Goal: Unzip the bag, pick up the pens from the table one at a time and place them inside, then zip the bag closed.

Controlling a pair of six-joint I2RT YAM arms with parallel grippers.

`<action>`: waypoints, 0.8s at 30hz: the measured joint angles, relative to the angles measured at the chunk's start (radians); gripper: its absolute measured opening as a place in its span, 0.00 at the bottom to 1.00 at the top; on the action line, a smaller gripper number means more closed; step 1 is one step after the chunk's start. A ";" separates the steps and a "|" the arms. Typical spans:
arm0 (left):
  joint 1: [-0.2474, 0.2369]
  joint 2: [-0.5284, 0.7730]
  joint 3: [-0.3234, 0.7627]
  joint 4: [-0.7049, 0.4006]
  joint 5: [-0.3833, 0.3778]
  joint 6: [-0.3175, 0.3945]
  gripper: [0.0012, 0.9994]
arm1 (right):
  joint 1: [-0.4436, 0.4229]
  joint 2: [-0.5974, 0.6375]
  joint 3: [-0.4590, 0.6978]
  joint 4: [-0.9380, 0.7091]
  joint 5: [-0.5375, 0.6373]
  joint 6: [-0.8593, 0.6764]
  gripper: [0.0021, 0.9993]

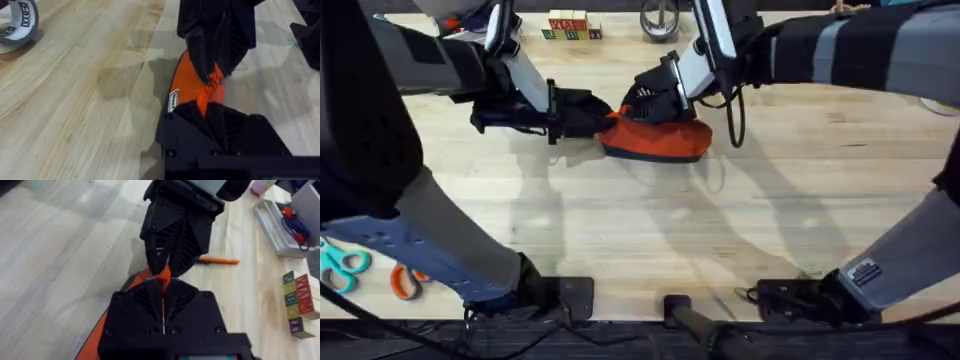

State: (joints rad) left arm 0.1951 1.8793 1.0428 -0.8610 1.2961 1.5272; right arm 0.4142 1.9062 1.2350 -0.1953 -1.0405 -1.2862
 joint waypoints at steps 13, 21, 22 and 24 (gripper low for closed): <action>0.000 0.000 0.000 0.000 -0.002 0.000 0.04 | 0.003 0.003 0.002 0.002 0.000 0.023 0.03; -0.001 0.000 0.000 -0.002 -0.002 0.000 0.04 | 0.005 0.003 0.005 0.007 -0.001 0.031 0.73; -0.001 0.000 0.000 -0.002 -0.002 0.000 0.04 | 0.006 0.003 0.005 0.007 -0.001 0.031 0.82; -0.001 0.000 0.000 -0.002 -0.002 0.000 0.04 | 0.006 0.003 0.006 0.007 -0.003 0.030 0.96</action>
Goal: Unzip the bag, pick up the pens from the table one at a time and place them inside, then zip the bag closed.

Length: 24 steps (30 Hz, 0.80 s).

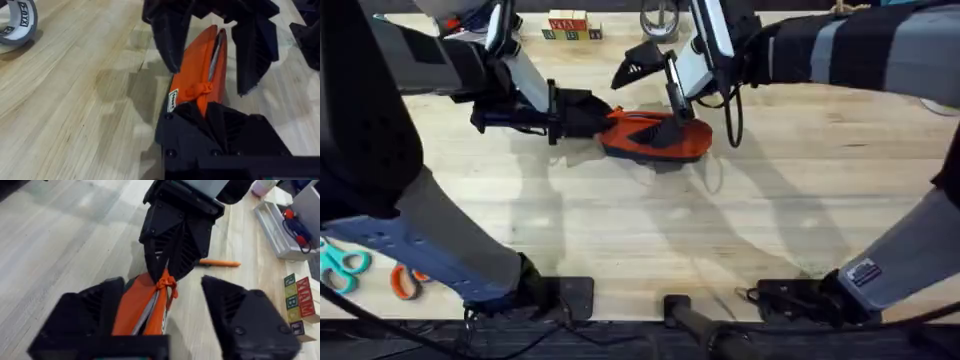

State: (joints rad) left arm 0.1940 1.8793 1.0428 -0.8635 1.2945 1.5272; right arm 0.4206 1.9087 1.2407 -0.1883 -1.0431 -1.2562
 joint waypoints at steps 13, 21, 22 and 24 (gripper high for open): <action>0.000 0.000 0.000 0.000 0.000 0.000 0.04 | 0.000 0.000 0.000 0.000 0.000 0.000 1.00; 0.000 0.000 0.000 0.000 0.000 0.003 0.58 | 0.000 0.000 0.000 0.000 0.000 0.000 1.00; 0.000 0.000 0.000 0.000 0.000 0.003 0.74 | 0.000 0.000 0.000 0.000 0.000 0.000 1.00; 0.000 0.000 0.000 -0.001 0.000 0.003 0.97 | 0.000 0.000 0.000 0.000 0.000 0.000 1.00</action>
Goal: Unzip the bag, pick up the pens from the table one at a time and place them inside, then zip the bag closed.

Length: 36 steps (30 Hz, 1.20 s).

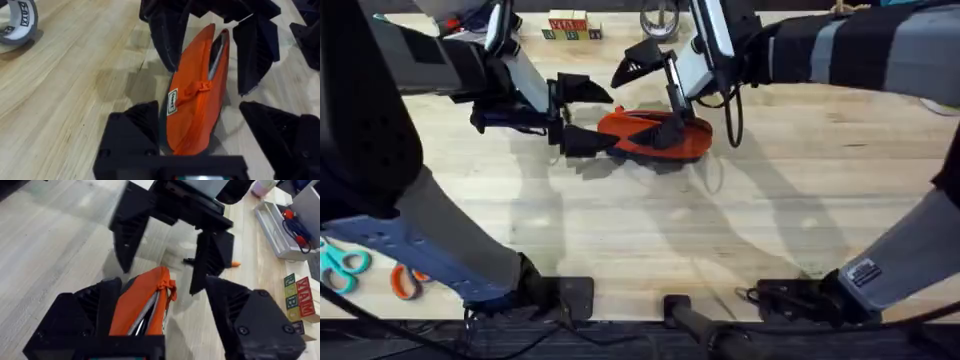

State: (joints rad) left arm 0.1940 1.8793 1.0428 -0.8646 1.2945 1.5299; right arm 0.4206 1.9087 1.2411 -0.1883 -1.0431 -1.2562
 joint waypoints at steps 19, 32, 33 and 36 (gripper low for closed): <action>0.000 0.000 0.000 0.002 0.000 0.001 0.99 | -0.053 -0.016 0.000 -0.004 0.000 0.044 1.00; 0.025 0.000 0.000 -0.018 0.000 0.002 0.99 | -0.146 -0.176 0.000 -0.028 -0.001 0.278 1.00; 0.031 0.000 0.000 -0.027 0.000 0.002 0.99 | -0.153 -0.185 0.000 -0.037 -0.001 0.286 1.00; 0.052 0.000 0.003 -0.070 0.000 0.002 1.00 | -0.176 -0.218 0.000 -0.069 -0.001 0.302 1.00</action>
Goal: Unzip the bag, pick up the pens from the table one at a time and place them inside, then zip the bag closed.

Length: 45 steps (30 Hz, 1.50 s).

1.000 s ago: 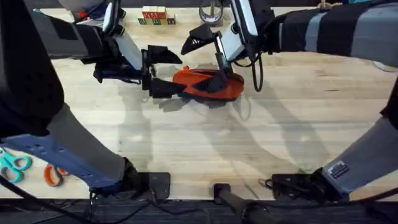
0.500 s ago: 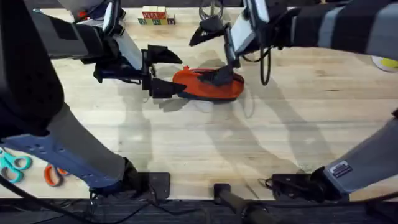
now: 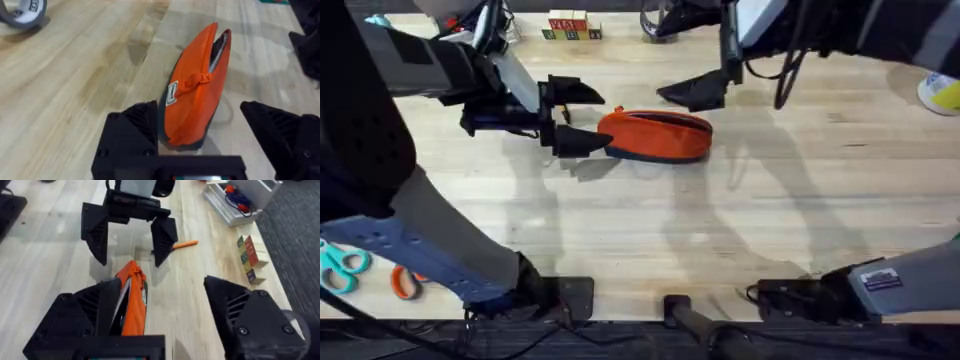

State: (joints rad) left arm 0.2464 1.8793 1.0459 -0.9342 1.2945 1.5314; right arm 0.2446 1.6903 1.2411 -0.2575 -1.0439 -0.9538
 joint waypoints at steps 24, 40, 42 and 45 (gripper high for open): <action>0.035 -0.315 0.199 -0.350 -0.292 -0.082 1.00 | -0.124 -0.241 0.000 -0.482 0.092 0.020 1.00; 0.035 -0.639 0.199 -0.357 -0.485 -0.472 1.00 | -0.124 -0.379 0.000 -0.763 0.279 0.031 1.00; 0.035 -0.659 0.199 -0.362 -0.494 -0.502 1.00 | -0.124 -0.386 0.000 -0.780 0.293 0.031 1.00; 0.035 -0.678 0.199 -0.364 -0.504 -0.527 1.00 | -0.124 -0.388 0.000 -0.800 0.304 0.031 1.00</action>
State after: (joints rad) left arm 0.2813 1.2012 1.2449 -1.2984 0.7905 1.0046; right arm 0.1204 1.3019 1.2411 -1.0571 -0.7400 -0.9226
